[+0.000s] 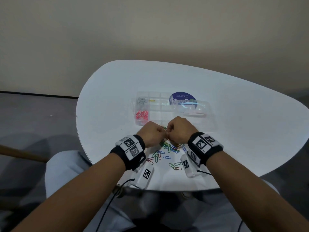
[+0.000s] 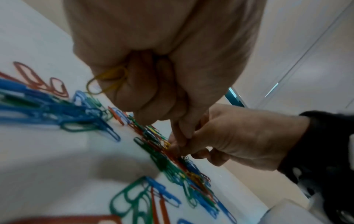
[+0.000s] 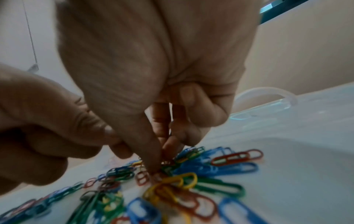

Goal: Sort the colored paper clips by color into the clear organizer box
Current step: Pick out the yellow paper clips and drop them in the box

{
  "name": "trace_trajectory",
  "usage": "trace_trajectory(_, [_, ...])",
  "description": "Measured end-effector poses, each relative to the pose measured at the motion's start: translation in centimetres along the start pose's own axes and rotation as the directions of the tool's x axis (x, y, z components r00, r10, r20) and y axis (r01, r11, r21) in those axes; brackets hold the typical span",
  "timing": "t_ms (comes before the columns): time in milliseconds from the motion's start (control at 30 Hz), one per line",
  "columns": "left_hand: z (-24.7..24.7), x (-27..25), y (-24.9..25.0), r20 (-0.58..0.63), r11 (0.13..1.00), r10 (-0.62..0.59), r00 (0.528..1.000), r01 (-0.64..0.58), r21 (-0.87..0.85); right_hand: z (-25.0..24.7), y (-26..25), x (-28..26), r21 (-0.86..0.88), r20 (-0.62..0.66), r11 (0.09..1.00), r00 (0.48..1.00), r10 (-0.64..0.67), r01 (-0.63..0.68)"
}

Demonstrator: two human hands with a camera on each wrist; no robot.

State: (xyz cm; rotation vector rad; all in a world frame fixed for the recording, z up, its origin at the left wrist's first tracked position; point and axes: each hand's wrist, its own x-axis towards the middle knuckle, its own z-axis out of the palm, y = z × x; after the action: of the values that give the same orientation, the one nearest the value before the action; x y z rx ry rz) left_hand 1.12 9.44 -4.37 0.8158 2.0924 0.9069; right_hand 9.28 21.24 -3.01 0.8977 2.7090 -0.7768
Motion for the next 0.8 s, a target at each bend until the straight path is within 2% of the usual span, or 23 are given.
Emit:
trace_trajectory(133, [-0.3,0.1,0.2,0.049,0.989,0.042,0.998,-0.048,0.142,-0.2,0.1,0.1,-0.02,0.046,1.0,0.999,0.001,0.0])
trace_trajectory(333, [0.2,-0.3,0.7,0.122,0.938,0.039,0.992,-0.079,0.338,-1.2,2.0,-1.4,0.19,-0.073,0.98,0.996,-0.046,0.06])
trace_trajectory(467, [-0.5,-0.8,0.6,0.173,0.891,0.067,0.983,-0.137,0.433,-1.2,3.3,-3.4,0.237,-0.046,0.97,0.998,-0.046,0.056])
trace_trajectory(633, [-1.0,-1.1,0.5,0.198,0.876,0.08,0.977,-0.163,0.454,-0.5,4.0,-4.3,0.176,-0.033,0.983,0.998,-0.049,0.055])
trace_trajectory(800, [-0.4,-1.2,0.3,0.194,0.837,0.097,0.976,-0.186,0.515,0.1,3.5,-4.1,-0.02,0.011,0.998,0.998,-0.064,0.064])
